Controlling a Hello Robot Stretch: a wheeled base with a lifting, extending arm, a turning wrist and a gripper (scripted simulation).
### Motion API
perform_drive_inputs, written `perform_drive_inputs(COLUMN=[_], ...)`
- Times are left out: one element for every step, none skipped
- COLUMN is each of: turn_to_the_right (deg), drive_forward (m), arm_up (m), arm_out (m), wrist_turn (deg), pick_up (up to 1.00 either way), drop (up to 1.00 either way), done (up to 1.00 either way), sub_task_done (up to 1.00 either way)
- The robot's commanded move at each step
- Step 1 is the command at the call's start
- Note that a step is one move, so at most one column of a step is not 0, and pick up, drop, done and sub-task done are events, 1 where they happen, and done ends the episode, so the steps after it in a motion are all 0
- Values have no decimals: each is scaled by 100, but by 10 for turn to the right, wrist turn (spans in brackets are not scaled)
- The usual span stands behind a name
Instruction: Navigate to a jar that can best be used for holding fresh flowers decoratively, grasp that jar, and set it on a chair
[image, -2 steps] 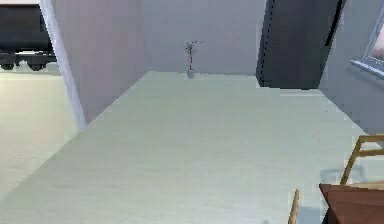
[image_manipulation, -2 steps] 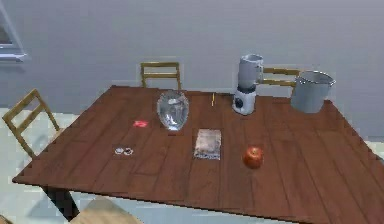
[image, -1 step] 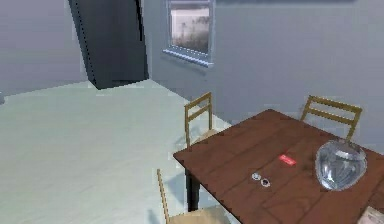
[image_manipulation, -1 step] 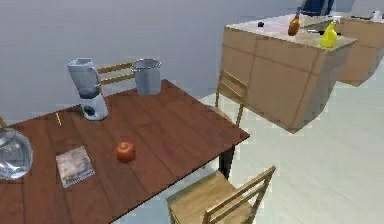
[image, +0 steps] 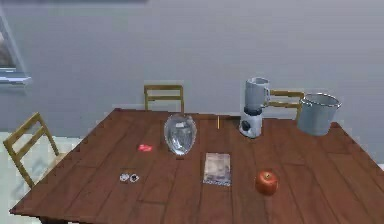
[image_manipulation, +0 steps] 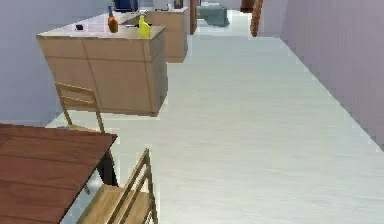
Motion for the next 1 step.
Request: perform_drive_inputs(turn_to_the_right=[240], drive_forward=[0], arm_up=[0], arm_out=[0], wrist_turn=[0], pick_up=[0], drop=[0], done=[0], sub_task_done=[0])
